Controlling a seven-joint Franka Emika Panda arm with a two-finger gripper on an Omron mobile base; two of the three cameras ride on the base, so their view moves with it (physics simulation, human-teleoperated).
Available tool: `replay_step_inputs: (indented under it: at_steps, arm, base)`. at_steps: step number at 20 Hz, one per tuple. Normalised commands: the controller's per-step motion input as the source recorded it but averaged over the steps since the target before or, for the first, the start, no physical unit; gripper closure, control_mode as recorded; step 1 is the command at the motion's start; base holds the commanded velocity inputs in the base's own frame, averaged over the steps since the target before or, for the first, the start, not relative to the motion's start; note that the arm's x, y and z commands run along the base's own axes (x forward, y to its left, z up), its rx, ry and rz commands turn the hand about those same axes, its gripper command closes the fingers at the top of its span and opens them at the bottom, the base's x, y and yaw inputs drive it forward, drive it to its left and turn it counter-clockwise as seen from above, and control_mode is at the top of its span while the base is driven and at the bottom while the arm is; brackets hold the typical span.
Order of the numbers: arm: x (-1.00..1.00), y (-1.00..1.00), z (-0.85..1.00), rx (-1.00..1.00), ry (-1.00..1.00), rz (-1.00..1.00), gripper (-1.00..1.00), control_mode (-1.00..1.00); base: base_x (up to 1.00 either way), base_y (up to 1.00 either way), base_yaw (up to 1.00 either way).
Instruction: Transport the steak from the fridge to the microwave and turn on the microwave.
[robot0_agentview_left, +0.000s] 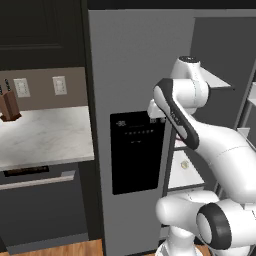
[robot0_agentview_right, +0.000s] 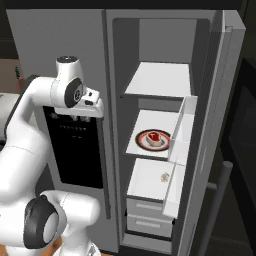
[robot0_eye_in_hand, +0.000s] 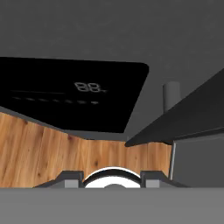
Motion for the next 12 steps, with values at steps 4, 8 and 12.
replay_step_inputs:
  at_steps: [4, 8, 12]
  arm:
    - [-0.03, -0.13, -0.04, 0.0, -0.08, 0.0, -1.0, -1.0]
    - [-0.17, -0.43, -0.26, 0.0, -0.16, 0.03, -1.0, -1.0]
    - [-0.09, -0.54, -0.29, 0.0, -0.15, 0.04, -1.0, -1.0]
  base:
    - [0.0, 0.0, 0.0]
    - [0.0, 0.0, 0.0]
    - [0.0, 0.0, 0.0]
